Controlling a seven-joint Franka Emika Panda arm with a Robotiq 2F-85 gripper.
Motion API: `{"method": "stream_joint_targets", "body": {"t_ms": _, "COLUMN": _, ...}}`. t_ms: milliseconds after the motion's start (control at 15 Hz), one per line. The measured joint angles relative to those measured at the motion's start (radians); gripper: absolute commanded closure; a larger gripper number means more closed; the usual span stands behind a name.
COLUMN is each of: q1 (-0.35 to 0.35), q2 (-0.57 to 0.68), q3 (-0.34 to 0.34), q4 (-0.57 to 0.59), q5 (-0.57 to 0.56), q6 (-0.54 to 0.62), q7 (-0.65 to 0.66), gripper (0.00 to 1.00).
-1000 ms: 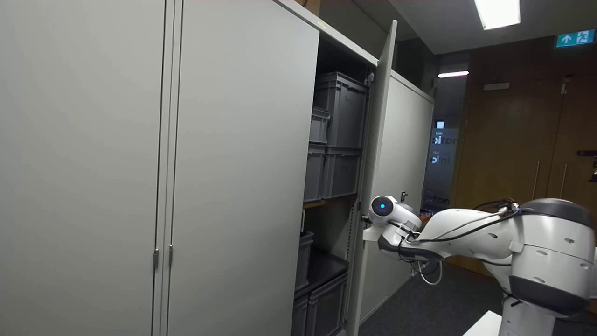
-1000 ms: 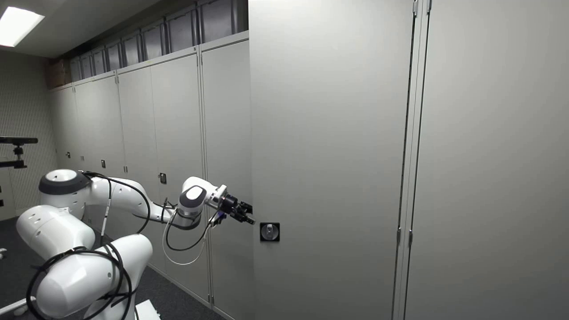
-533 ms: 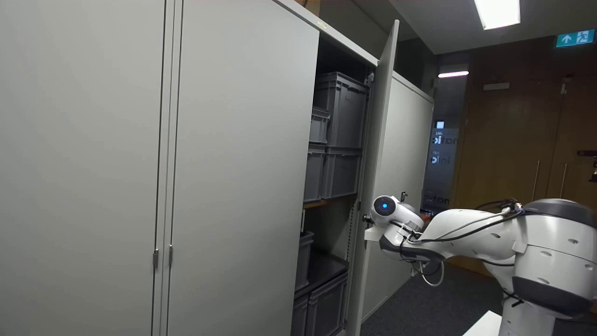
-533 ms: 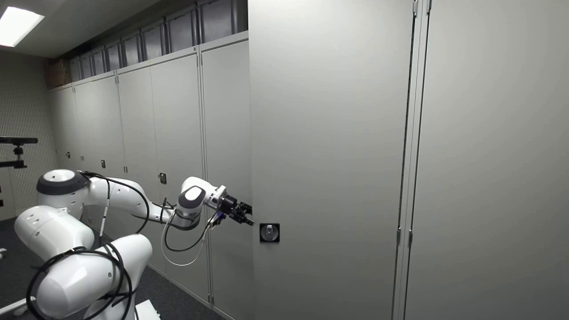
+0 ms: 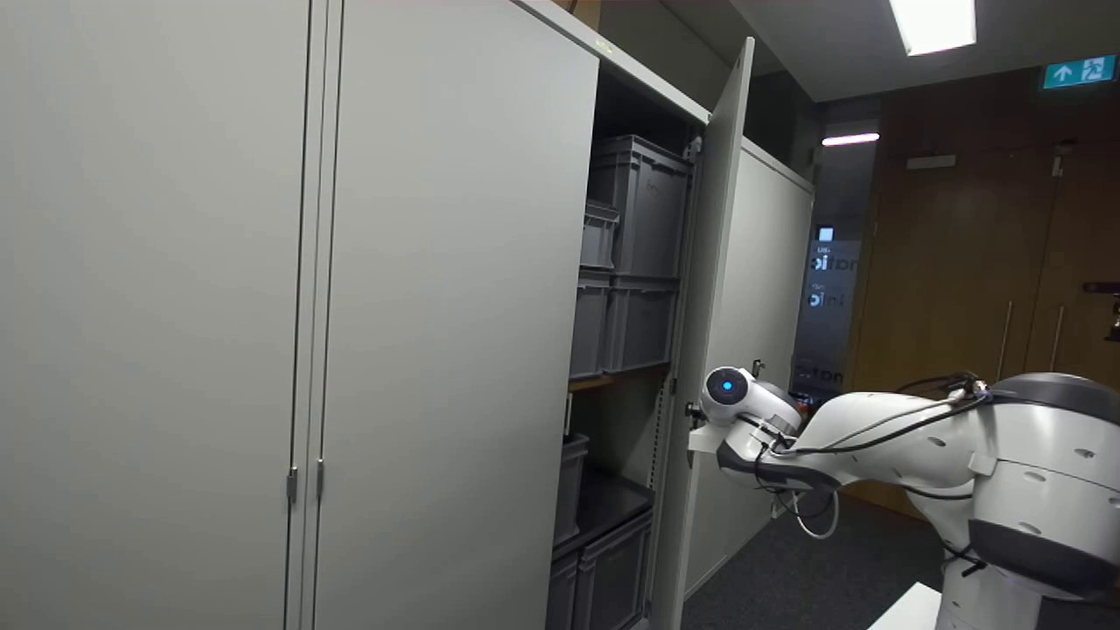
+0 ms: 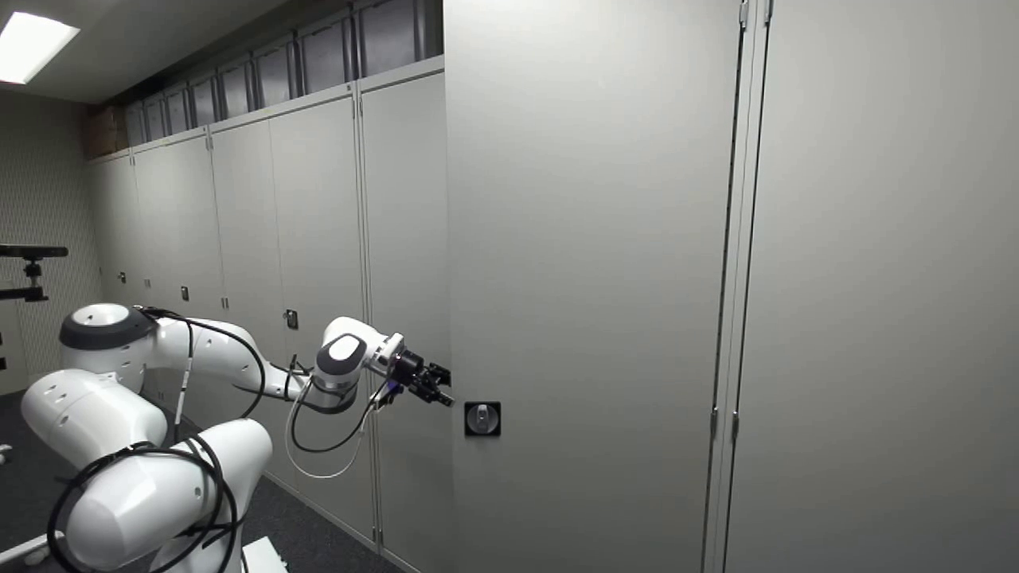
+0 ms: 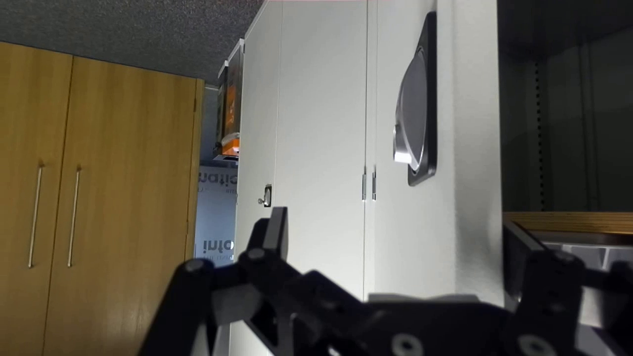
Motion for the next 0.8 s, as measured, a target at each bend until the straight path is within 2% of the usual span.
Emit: {"method": "stream_joint_targets", "body": {"t_ms": 800, "q1": 0.026, "q2": 0.000, "q3": -0.018, "q4": -0.037, "q5": 0.006, "q6": 0.000, "q7": -0.010, "gripper": 0.00}}
